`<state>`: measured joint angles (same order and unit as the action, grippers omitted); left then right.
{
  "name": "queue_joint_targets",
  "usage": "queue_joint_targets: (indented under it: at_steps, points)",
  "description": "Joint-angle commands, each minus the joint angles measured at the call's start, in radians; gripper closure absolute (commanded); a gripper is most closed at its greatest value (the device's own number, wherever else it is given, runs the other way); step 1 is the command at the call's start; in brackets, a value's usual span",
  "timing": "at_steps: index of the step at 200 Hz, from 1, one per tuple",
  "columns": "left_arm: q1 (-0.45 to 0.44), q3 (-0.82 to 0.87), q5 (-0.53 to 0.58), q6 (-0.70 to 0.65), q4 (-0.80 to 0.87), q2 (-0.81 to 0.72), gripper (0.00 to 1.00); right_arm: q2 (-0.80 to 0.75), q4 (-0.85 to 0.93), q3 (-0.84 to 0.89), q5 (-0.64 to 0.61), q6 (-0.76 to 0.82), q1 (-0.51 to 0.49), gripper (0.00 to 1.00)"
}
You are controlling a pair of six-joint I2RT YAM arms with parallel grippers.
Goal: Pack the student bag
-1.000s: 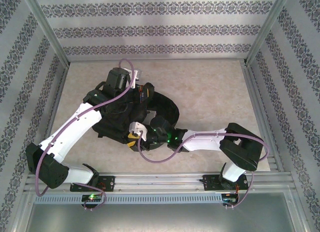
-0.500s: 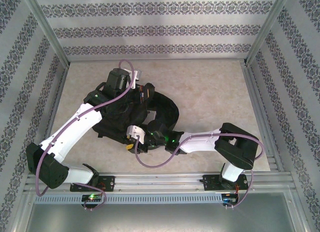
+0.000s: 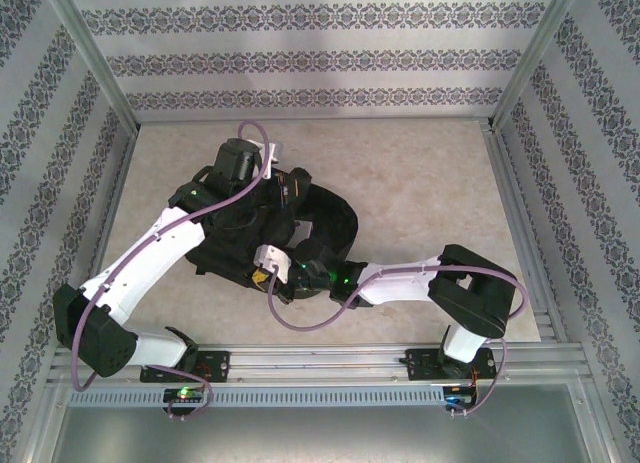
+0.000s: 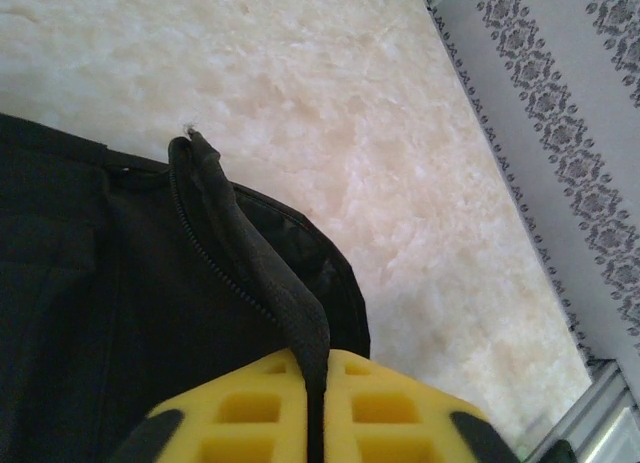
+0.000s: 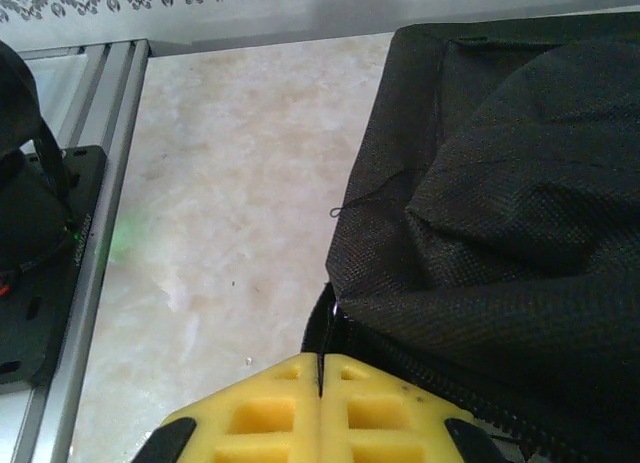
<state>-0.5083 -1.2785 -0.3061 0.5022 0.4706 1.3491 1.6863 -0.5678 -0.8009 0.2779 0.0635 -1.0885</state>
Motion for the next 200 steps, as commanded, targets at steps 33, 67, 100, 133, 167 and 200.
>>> queue_joint_targets:
  at_steps: [33,67,100,133,167,200]
  points:
    - [0.093,0.065,0.030,0.077,-0.004,-0.101,0.25,-0.091,0.045,0.010,-0.001,-0.268,0.043,1.00]
    - [0.203,0.178,-0.010,0.252,0.001,-0.233,0.20,-0.128,0.081,0.037,-0.025,-0.333,0.049,1.00]
    - [0.221,0.311,0.115,0.490,0.148,-0.389,0.17,-0.124,0.138,0.022,-0.037,-0.367,0.048,1.00]
    - [0.220,0.351,0.156,0.620,0.375,-0.432,0.18,-0.088,0.333,-0.093,-0.033,-0.420,0.049,1.00]
    - [0.221,0.498,0.157,0.730,0.341,-0.561,0.24,-0.083,0.376,-0.115,-0.083,-0.450,0.045,1.00]
    - [0.220,0.548,0.155,0.770,0.319,-0.568,0.28,-0.092,0.444,-0.144,-0.146,-0.473,0.032,1.00]
